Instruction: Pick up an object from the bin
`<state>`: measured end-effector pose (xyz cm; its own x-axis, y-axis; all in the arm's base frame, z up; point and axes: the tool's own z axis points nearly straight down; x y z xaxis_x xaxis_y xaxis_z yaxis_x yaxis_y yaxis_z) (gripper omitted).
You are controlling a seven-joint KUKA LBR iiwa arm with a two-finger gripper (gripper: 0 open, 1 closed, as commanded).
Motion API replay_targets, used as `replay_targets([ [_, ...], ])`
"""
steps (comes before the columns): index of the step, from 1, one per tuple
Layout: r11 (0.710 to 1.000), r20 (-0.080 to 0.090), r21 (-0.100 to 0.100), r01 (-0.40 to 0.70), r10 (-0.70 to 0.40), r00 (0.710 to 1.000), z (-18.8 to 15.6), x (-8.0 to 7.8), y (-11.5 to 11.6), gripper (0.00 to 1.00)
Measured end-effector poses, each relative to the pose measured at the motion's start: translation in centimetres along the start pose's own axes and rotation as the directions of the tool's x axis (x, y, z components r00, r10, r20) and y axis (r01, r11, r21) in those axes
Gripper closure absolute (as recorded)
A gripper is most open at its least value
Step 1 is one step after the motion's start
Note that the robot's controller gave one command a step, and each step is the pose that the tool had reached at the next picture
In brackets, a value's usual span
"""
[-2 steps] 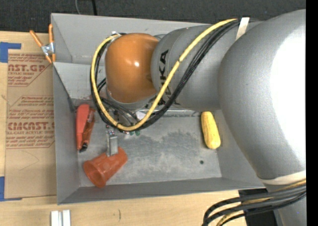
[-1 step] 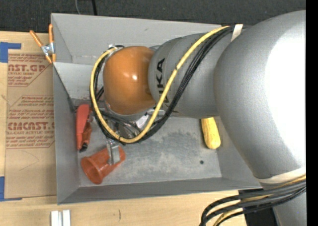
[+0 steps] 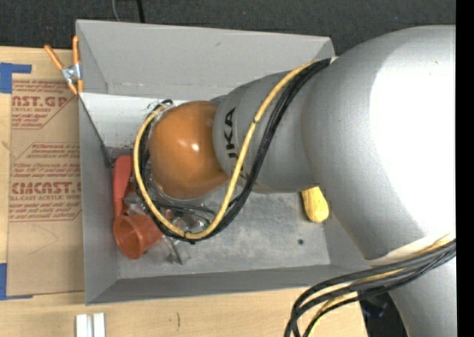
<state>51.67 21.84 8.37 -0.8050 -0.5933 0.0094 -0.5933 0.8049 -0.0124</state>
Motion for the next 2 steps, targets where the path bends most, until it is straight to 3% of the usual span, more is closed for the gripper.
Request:
replay_targets([
  [1,0.997,0.009,0.000,-0.076,0.076,0.997,1.41,0.39,-0.51,1.00],
  [2,0.997,0.009,0.000,-0.076,0.076,0.997,1.42,0.39,-0.51,1.00],
])
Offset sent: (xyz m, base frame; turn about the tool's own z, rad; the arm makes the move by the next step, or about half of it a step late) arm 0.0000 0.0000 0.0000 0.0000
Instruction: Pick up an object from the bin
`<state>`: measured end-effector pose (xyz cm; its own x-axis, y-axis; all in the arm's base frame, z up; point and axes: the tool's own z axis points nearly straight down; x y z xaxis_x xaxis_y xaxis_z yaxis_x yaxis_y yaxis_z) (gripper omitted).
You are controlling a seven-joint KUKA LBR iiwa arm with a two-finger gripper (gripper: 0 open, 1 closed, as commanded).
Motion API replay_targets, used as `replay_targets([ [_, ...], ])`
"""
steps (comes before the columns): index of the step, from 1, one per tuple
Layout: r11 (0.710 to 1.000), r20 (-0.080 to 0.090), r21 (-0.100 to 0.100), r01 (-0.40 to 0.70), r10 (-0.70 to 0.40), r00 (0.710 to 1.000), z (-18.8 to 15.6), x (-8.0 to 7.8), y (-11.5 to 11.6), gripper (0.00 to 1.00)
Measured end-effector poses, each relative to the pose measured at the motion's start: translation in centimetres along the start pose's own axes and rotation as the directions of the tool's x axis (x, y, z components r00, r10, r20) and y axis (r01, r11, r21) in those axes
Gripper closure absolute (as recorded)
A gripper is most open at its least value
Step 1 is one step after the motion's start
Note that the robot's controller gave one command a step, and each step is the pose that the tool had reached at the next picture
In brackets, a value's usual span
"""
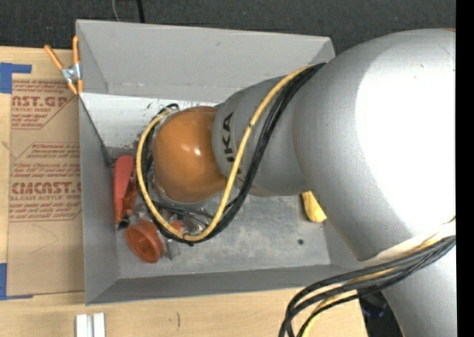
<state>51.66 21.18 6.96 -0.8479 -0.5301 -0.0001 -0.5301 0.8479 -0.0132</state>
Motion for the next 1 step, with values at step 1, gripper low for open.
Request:
replay_targets([
  [1,1.000,0.004,-0.001,-0.026,0.026,1.000,-13.40,-3.01,-0.94,1.00],
])
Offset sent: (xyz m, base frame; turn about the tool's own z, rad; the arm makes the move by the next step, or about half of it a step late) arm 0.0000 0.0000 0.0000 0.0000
